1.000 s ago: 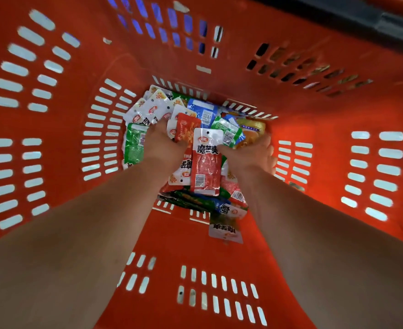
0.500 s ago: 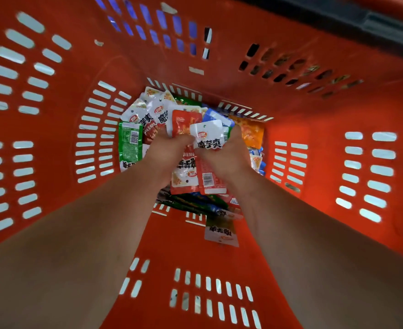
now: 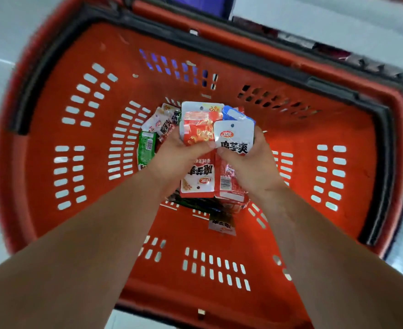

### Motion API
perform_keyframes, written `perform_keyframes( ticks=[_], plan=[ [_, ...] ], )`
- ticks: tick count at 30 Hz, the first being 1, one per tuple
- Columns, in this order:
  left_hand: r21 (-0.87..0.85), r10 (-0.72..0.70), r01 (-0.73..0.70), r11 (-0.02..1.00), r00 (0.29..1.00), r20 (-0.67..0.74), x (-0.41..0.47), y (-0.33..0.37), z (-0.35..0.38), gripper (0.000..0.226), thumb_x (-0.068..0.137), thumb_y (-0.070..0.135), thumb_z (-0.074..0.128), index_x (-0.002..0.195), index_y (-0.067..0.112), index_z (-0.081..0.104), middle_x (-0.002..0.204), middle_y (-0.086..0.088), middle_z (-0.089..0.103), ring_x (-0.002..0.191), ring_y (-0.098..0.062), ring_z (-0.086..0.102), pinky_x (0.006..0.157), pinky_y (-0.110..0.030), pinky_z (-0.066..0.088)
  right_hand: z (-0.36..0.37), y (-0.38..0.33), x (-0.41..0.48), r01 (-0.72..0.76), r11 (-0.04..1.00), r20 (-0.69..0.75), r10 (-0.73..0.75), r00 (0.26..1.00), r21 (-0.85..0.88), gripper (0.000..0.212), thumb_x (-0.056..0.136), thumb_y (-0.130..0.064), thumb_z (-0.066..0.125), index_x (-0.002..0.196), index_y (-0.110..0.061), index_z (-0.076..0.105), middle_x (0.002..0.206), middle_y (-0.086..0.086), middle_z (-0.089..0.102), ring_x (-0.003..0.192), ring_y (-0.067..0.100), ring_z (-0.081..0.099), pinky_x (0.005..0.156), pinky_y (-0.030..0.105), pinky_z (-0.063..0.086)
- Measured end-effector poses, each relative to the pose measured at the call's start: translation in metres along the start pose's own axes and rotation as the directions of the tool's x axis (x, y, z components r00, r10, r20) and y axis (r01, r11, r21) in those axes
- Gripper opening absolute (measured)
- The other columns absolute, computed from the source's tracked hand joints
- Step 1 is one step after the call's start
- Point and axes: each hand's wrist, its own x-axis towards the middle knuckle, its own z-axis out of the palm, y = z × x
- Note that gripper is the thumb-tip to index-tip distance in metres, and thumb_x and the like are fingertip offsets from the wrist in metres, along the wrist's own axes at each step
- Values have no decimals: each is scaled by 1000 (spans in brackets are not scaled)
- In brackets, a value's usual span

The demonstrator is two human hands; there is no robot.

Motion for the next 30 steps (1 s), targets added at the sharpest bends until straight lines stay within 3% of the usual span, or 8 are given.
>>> perform_keyframes(
  ticks=[4,8,12,16,21,25,27,30],
  plan=[
    [-90,6,-1,996,998,56,-36,24,2,38,94,6,72,126,22,61,117,-3,78,109,-21,75,100,-46,57,-13,-42,-19,0,998,48,-3,999,67,51,85,-9,82,124,-31,57,108,-10,77,100,7,73,95,42,60],
    [-213,-55,52,976,998,-6,-76,39,8,41,91,10,74,129,17,62,115,-7,78,108,-29,75,101,-57,55,-17,-75,-39,-59,995,151,46,987,81,54,88,-18,75,136,-31,53,113,-7,75,106,15,72,96,43,57],
    [-352,-165,135,926,985,-56,-118,44,12,34,94,10,72,126,17,64,114,-13,78,103,-36,76,95,-59,58,-20,-92,-70,-115,992,176,102,979,61,22,98,-33,56,116,-45,60,110,-5,75,103,24,72,95,53,58],
    [-417,-158,114,902,985,-72,-160,46,22,30,100,9,62,128,16,66,116,-16,76,102,-36,75,91,-56,60,-24,-101,-111,-111,994,223,105,969,14,23,102,-35,57,123,-42,56,116,-8,73,103,17,72,92,47,60],
    [-463,-107,63,884,992,-70,-216,72,33,28,102,13,54,126,22,65,112,-15,76,94,-32,75,80,-48,64,-34,-140,-160,-83,996,252,70,965,41,25,105,-28,58,128,-33,53,98,-19,74,85,1,72,69,24,58],
    [-492,-51,-2,871,994,-95,-273,115,42,33,101,13,59,132,23,63,119,-14,76,109,-37,73,94,-56,60,-40,-199,-204,-45,998,214,34,976,45,19,99,-38,63,118,-39,63,113,-8,74,102,15,71,92,43,58],
    [-495,-23,-47,868,991,-134,-305,142,46,34,102,13,60,134,23,62,119,-15,76,110,-39,73,95,-58,59,-49,-232,-231,-27,997,242,8,970,77,27,92,-47,66,120,-43,65,119,-6,74,109,21,71,98,51,57],
    [-500,37,-123,857,983,-178,-358,184,53,32,101,12,62,132,20,64,116,-18,76,104,-40,74,89,-55,61,-68,-284,-275,38,993,307,-71,949,112,37,98,-26,72,132,-32,60,118,-1,75,103,20,75,91,44,61]
  ],
)
